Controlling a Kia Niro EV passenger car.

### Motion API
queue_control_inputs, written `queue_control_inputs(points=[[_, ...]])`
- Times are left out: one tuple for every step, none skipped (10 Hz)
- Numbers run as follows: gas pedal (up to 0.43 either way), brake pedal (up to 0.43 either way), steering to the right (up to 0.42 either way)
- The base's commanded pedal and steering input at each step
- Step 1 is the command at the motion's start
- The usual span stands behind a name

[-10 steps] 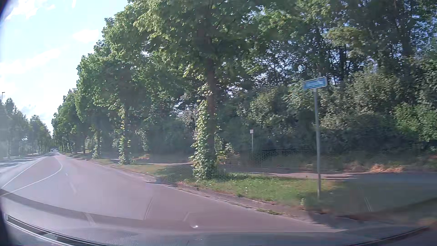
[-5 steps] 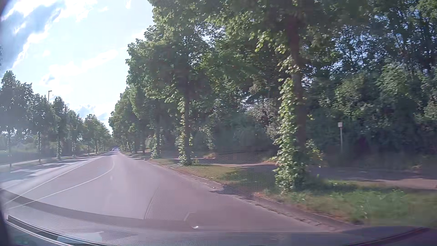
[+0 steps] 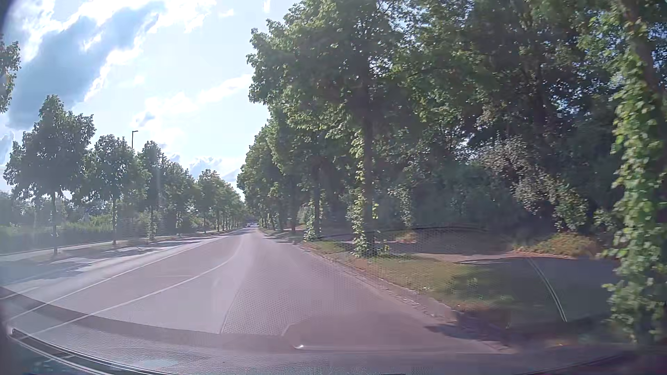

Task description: Follow the waypoints while adhering to traffic rules and regulations

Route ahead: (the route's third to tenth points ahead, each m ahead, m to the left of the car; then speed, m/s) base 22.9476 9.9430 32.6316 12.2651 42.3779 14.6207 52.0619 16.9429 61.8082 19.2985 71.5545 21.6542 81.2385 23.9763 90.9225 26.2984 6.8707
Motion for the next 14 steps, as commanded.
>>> queue_control_inputs(points=[[0.311,0.012,-0.165],[0.311,0.012,-0.133],[0.299,0.018,-0.123],[0.28,0.012,-0.133],[0.26,0.018,-0.139],[0.26,0.012,-0.131],[0.26,0.018,-0.106],[0.26,0.012,-0.083],[0.26,0.018,-0.058],[0.26,0.018,-0.043],[0.26,0.018,-0.025],[0.26,0.012,-0.014],[0.26,0.012,-0.006],[0.26,0.012,-0.005]])
